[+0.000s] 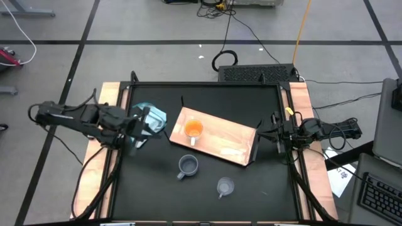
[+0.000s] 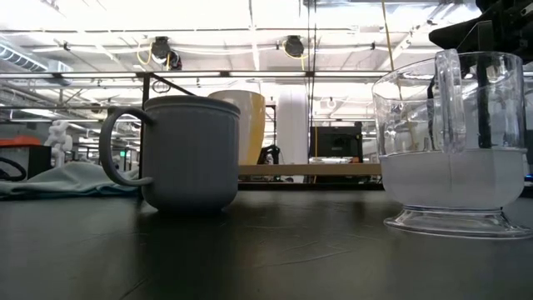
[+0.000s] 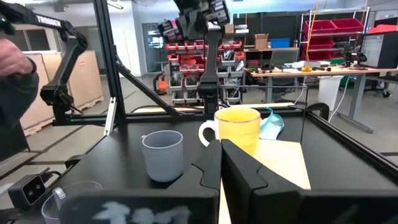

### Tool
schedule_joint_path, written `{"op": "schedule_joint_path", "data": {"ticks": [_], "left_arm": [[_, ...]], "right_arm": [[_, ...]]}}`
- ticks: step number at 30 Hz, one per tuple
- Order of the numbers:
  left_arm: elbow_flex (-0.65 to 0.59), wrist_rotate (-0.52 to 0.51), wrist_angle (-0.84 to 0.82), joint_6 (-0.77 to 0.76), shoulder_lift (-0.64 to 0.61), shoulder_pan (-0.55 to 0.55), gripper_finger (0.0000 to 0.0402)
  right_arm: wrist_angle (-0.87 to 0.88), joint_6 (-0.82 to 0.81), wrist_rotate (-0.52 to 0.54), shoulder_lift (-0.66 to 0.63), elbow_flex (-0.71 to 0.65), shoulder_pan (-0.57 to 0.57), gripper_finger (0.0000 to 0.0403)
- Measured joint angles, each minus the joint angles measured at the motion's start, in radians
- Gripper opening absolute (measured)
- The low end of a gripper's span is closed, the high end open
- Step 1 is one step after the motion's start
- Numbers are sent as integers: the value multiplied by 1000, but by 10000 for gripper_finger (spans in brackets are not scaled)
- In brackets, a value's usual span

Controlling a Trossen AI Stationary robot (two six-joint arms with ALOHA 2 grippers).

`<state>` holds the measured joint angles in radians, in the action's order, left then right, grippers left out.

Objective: Stack small to large cups/mugs on shelf
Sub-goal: Put the gray cup on the shelf

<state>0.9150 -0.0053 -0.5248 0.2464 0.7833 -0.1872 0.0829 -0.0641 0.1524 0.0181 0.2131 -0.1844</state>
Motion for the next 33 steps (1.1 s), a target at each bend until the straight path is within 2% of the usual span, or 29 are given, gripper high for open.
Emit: {"op": "schedule_joint_path", "data": {"ticks": [4,14,18,24,33], "left_arm": [[-118,5,116,-22,-72,-5,0],[-401,34,356,21,-161,-3,0],[-479,76,426,12,-210,-3,0],[-622,225,725,-35,-266,-4,0],[-782,202,904,-85,-291,-3,0]], "right_arm": [[-1,-2,0,0,0,0,0],[-3,-2,0,0,0,0,0],[-3,-2,0,0,0,0,0],[-3,-2,0,0,0,0,0],[-3,-2,0,0,0,0,0]]}}
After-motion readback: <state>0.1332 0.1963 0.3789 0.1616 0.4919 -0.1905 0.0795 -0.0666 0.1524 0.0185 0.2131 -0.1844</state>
